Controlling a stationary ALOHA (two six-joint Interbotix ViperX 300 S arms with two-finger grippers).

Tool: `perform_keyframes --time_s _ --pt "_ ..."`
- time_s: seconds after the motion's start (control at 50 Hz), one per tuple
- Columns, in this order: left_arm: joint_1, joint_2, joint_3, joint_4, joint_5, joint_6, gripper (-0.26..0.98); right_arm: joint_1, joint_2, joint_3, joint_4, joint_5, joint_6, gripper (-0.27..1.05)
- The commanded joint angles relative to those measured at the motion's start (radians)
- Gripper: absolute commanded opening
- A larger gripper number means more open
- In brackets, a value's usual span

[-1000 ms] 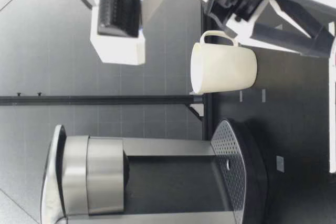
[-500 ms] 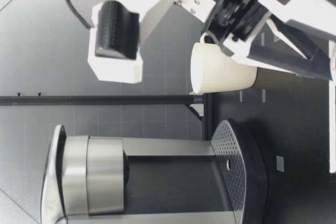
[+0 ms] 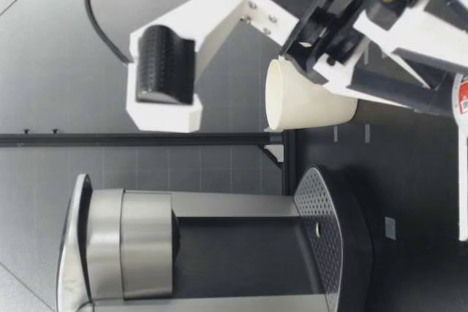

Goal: Place the coffee capsule inside the capsule container, then place the cup onto the center of the cup tray.

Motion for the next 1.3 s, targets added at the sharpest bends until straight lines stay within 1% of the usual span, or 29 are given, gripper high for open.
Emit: perform_keyframes --time_s 0.0,0.14,0.2,0.26,0.34,0.38,0.4,0.48,0.56,0.68,0.72,0.8,0.84,0.9,0.94,1.0,1.02,1.14,1.22,1.28 --pt "0.002 0.005 -0.014 0.002 -0.011 0.002 0.15 -0.006 -0.043 -0.018 0.002 -0.031 0.002 0.51" --pt "0.003 0.034 -0.044 -0.009 -0.005 0.0 0.15 -0.014 -0.098 -0.003 0.02 -0.097 0.021 0.51" --pt "0.003 0.063 -0.075 -0.026 0.015 0.0 0.15 -0.025 -0.129 0.015 0.035 -0.133 0.041 0.51" --pt "0.009 0.107 -0.123 -0.054 0.074 0.002 0.15 -0.035 -0.163 0.04 0.044 -0.172 0.066 0.51" --pt "0.025 0.178 -0.209 -0.075 0.218 0.002 0.15 -0.051 -0.204 0.072 0.046 -0.219 0.1 0.51" --pt "0.035 0.216 -0.262 -0.077 0.304 0.002 0.15 -0.058 -0.222 0.089 0.046 -0.244 0.115 0.51" --pt "0.041 0.245 -0.304 -0.077 0.365 0.002 0.15 -0.061 -0.232 0.097 0.048 -0.256 0.123 0.51" --pt "0.057 0.313 -0.411 -0.072 0.522 0.008 0.15 -0.077 -0.264 0.135 0.048 -0.321 0.16 0.51" --pt "0.074 0.367 -0.511 -0.043 0.673 0.011 0.15 -0.094 -0.281 0.164 0.048 -0.373 0.193 0.51" --pt "0.083 0.451 -0.663 0.04 0.945 -0.003 0.15 -0.12 -0.285 0.195 0.046 -0.433 0.218 0.51" --pt "0.083 0.486 -0.732 0.078 1.068 -0.009 0.15 -0.126 -0.284 0.201 0.044 -0.449 0.216 0.51" --pt "0.083 0.554 -0.838 0.147 1.261 -0.032 0.15 -0.133 -0.279 0.206 0.037 -0.465 0.207 0.51" --pt "0.078 0.586 -0.884 0.193 1.35 -0.051 0.15 -0.138 -0.278 0.207 0.035 -0.466 0.204 0.51" --pt "0.061 0.638 -0.94 0.285 1.463 -0.086 0.15 -0.146 -0.275 0.21 0.035 -0.471 0.196 0.51" --pt "0.037 0.672 -0.968 0.36 1.523 -0.112 0.15 -0.149 -0.273 0.213 0.035 -0.472 0.192 0.51" --pt "-0.011 0.719 -0.996 0.486 1.597 -0.155 0.15 -0.153 -0.275 0.218 0.035 -0.476 0.189 0.51" --pt "-0.035 0.742 -1.006 0.552 1.628 -0.176 0.15 -0.155 -0.275 0.219 0.034 -0.479 0.187 0.51" --pt "-0.127 0.815 -1.019 0.795 1.712 -0.249 0.15 -0.163 -0.281 0.233 0.034 -0.494 0.186 0.51" --pt "-0.173 0.857 -1.012 0.919 1.743 -0.284 0.15 -0.169 -0.287 0.245 0.034 -0.506 0.181 0.51" --pt "-0.204 0.89 -1.006 0.997 1.756 -0.31 0.15 -0.173 -0.29 0.253 0.034 -0.514 0.173 0.51"
